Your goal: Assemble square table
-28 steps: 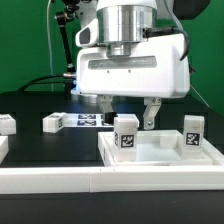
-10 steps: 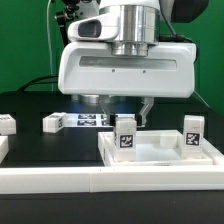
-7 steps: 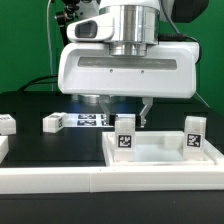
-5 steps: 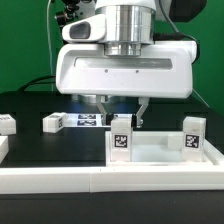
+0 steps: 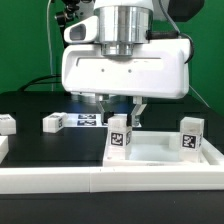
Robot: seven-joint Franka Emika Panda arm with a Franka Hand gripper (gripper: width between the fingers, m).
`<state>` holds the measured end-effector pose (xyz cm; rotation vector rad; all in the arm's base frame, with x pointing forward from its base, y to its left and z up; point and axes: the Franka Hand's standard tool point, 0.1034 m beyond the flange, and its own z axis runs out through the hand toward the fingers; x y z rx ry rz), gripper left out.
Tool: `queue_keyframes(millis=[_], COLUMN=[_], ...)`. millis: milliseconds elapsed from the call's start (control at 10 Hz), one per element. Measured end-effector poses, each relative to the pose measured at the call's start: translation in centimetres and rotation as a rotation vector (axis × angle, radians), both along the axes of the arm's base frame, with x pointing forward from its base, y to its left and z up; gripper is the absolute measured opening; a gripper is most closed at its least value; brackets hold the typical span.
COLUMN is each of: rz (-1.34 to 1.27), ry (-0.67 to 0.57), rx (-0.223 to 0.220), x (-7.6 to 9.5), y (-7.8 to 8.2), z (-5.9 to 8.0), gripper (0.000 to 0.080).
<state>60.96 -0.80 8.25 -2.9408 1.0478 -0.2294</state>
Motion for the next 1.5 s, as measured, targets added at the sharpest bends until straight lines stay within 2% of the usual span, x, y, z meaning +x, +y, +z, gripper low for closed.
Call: queue_keyframes(millis=[300, 400, 500, 600, 700, 900, 1500], rz=[-0.024, -0.023, -0.023, -0.024, -0.085, -0.268, -0.242], ry=[0.005, 0.005, 0.004, 0.003, -0.004, 0.002, 0.001], rx=[-0.01, -0.01, -0.01, -0.01, 0.003, 0.045, 0.045], x=[-0.3, -0.2, -0.2, -0.2, -0.7, -3.0, -3.2], y=[-0.3, -0.3, -0.3, -0.3, 0.0, 1.7, 2.0], z=[0.0, 0.0, 0.0, 0.0, 0.2, 0.6, 0.4], gripper=[0.0311, 0.0497, 0.0604, 0.0635, 0.0635, 0.0649, 0.0649])
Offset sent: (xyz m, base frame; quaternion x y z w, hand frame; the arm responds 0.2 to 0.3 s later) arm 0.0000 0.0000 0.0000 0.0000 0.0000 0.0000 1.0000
